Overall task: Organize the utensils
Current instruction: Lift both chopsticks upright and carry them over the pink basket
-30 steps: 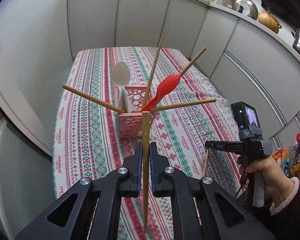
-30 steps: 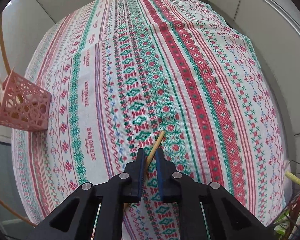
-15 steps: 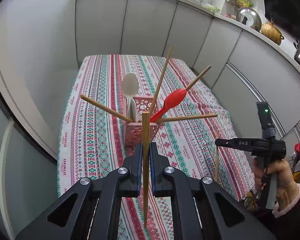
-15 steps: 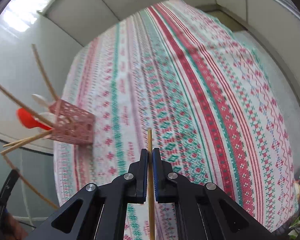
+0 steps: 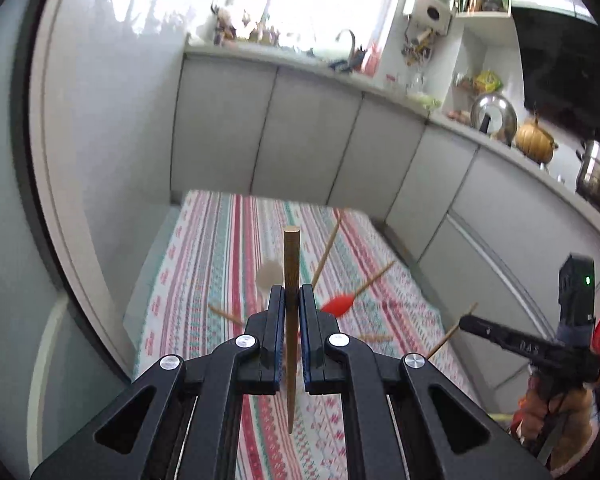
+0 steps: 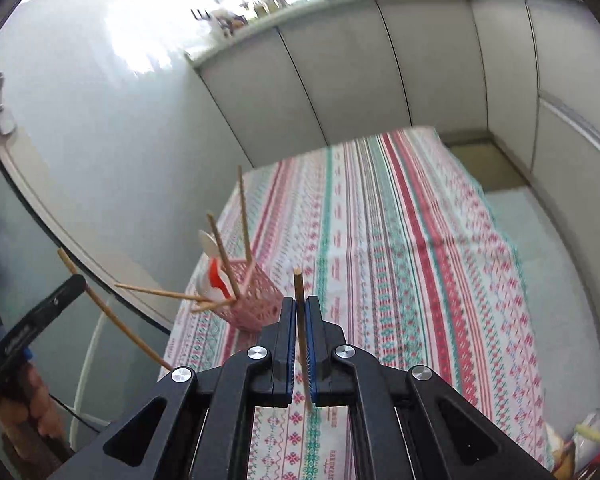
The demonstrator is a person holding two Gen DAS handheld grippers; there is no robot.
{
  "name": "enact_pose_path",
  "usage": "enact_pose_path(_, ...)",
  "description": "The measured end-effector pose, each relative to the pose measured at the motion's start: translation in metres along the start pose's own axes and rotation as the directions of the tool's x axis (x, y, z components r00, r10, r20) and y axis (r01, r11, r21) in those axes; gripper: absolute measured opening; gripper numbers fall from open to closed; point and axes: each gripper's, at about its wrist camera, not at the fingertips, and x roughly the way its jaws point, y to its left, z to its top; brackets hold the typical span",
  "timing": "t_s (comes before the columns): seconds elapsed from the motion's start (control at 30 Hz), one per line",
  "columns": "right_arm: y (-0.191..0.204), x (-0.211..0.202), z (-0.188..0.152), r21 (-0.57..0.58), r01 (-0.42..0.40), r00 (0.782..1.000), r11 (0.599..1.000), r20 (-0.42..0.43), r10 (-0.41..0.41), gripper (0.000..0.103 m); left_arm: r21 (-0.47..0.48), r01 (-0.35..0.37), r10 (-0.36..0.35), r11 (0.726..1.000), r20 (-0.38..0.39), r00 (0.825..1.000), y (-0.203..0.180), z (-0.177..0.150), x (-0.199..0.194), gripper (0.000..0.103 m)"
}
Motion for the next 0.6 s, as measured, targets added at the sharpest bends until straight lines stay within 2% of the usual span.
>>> enact_pose_path(0.13,-0.001,-0.006,0.01,0.006,-0.015,0.999,1.0,0.044,0.015,0.005,-0.02,-0.023,0.026,1.0,0.147,0.989,-0.01,0.026,-0.02,0.007)
enact_pose_path(0.27,-0.013,0.003,0.016,0.053,-0.029,0.999,0.998,0.029,0.028,0.005,0.013,-0.068,0.063,0.998,0.234,0.97,-0.03,0.044,-0.018,0.007)
enact_pose_path(0.43,-0.022,0.007,0.021,0.088,-0.037,0.999,0.995,0.027,0.035,0.005,0.068,-0.132,0.112,0.989,0.243,0.963,-0.047,0.051,0.015,0.007)
enact_pose_path(0.6,-0.028,0.009,0.021,0.096,-0.048,0.999,0.994,0.03,0.045,0.005,0.12,-0.162,0.136,0.979,0.202,0.97,-0.053,0.044,0.054,0.007)
